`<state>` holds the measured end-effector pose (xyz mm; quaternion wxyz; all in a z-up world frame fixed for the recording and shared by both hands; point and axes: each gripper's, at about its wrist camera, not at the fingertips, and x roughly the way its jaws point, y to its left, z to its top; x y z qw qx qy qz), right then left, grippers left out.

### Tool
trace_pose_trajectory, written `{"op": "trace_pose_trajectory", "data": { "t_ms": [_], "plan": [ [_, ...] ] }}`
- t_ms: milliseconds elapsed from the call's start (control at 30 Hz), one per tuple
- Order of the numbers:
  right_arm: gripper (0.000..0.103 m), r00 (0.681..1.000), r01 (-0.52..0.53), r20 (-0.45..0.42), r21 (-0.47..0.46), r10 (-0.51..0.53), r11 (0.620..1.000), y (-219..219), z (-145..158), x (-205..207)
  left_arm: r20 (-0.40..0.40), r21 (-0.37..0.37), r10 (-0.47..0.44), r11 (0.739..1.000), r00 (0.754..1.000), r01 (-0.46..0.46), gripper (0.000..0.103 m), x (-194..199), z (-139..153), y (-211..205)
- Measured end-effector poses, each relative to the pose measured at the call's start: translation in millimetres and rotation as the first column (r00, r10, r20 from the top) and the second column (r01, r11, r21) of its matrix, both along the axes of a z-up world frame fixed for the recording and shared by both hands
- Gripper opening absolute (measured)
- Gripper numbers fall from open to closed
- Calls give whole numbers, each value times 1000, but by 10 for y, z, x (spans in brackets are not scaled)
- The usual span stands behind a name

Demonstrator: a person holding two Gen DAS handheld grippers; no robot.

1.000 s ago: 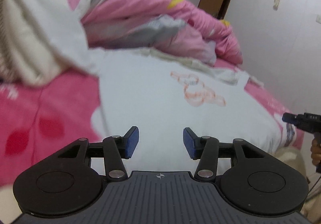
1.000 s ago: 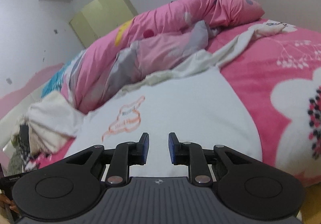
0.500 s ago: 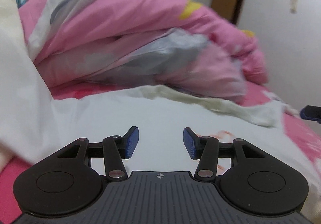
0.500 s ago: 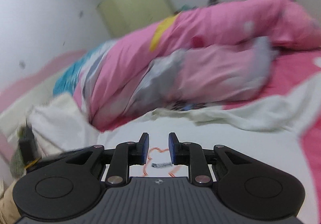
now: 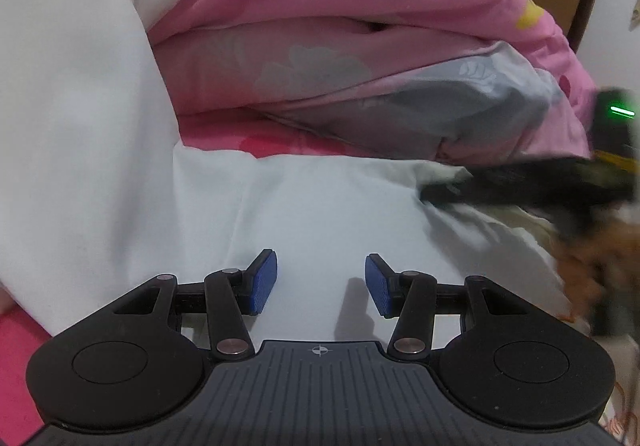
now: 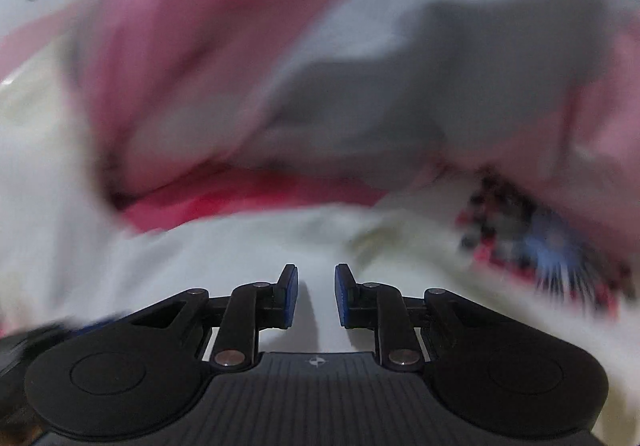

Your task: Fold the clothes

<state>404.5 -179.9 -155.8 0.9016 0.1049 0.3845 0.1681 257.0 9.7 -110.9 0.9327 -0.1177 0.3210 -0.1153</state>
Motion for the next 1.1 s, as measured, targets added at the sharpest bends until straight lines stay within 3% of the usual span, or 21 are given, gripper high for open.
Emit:
{"op": "trace_pose_trajectory", "data": {
  "t_ms": [133, 200, 333, 400, 533, 733, 833, 933, 1033, 1100],
  "plan": [
    [9, 987, 159, -8, 164, -160, 974, -340, -27, 385, 1, -7, -1, 1000, 1000, 1, 49, -23, 1, 15],
    [9, 983, 182, -59, 230, -173, 956, -435, -31, 396, 1, -10, 0, 1000, 1000, 0, 49, -31, 7, 23],
    [11, 987, 161, -7, 224, -163, 961, -432, 137, 26, 6, -9, 18, 1000, 1000, -18, 49, -1, 20, -2],
    [11, 992, 116, 15, 238, -123, 964, -400, 254, -181, 21, -13, 52, 999, 998, -52, 49, -15, 41, 28],
    [14, 998, -60, 2, 199, 61, 978, -66, 379, -448, 45, -45, 150, 988, 988, -148, 49, -28, 72, 155],
    [14, 945, -293, -92, 180, 313, 939, 769, 107, -379, 16, -99, 348, 934, 937, -344, 48, 6, 46, 454],
    [12, 930, -325, -116, 180, 348, 928, 1086, -88, -127, 11, -113, 379, 920, 925, -376, 46, 15, 45, 523],
    [6, 954, -272, -81, 166, 288, 948, 1171, -109, 148, 16, -99, 382, 920, 924, -379, 45, 17, 51, 497],
    [11, 990, -122, -57, 141, 131, 982, 1089, -4, 313, 21, -90, 384, 920, 923, -380, 45, 13, 66, 470],
    [11, 996, -72, -44, 150, 79, 986, 987, 80, 305, 23, -89, 383, 921, 924, -380, 47, 4, 84, 451]
  ]
}}
